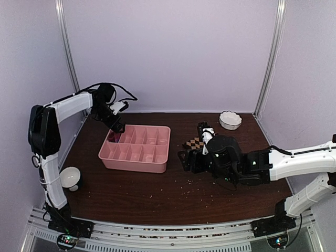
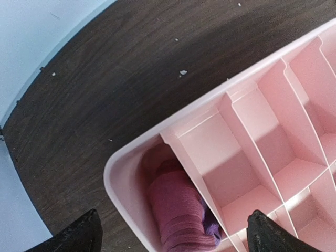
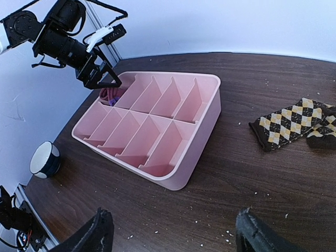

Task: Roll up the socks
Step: Place the sock in the storage box, then pick up the sock from the center of the board.

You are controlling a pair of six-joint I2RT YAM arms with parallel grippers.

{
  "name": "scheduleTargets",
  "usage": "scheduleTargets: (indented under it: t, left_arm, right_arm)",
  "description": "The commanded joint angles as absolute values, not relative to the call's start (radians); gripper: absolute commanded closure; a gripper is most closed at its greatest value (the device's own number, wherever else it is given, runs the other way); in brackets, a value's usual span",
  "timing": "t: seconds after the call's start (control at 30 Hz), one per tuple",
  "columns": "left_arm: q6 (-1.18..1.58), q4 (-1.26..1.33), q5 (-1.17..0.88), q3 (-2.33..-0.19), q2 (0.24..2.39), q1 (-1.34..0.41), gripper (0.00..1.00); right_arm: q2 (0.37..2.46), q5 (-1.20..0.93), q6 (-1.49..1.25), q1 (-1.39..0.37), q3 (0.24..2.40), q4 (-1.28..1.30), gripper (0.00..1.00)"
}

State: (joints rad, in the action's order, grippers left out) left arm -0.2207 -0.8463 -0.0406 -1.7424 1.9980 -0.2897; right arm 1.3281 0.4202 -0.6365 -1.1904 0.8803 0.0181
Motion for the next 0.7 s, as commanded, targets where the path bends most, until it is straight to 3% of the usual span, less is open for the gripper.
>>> scheduleTargets:
  t: [0.0,0.1,0.2,0.3,0.5,0.67]
  left_arm:
    - [-0.193,-0.908,0.031,-1.830,1.950,-0.283,0.02]
    - [-0.184,-0.955,-0.074,-1.843,1.943,-0.239,0.02]
    - [-0.155,-0.976,-0.346,-1.830,1.932,-0.137,0.02]
    - [-0.202,-0.956,-0.228,-1.791,1.866,-0.110,0.02]
    - [-0.090,-0.627,-0.040,-1.451,1.447,-0.062,0.02]
    - [-0.226,-0.593,-0.250,-1.323,1.363,-0.036,0.09]
  right_arm:
    - [1.313,0.453,-0.619,-1.172,0.913,0.053,0.22]
    - [1.309,0.484,-0.618,-1.149,0.910,0.085,0.24]
    - [1.309,0.477,-0.577,-1.078,0.898,0.104,0.14]
    - [1.374,0.460,-0.539,-0.972,0.959,0.189,0.18]
    - [1.663,0.358,-0.482,-0.761,1.219,0.399,0.31]
    - [1.948,0.284,-0.398,-0.735,1.502,0.474,0.33]
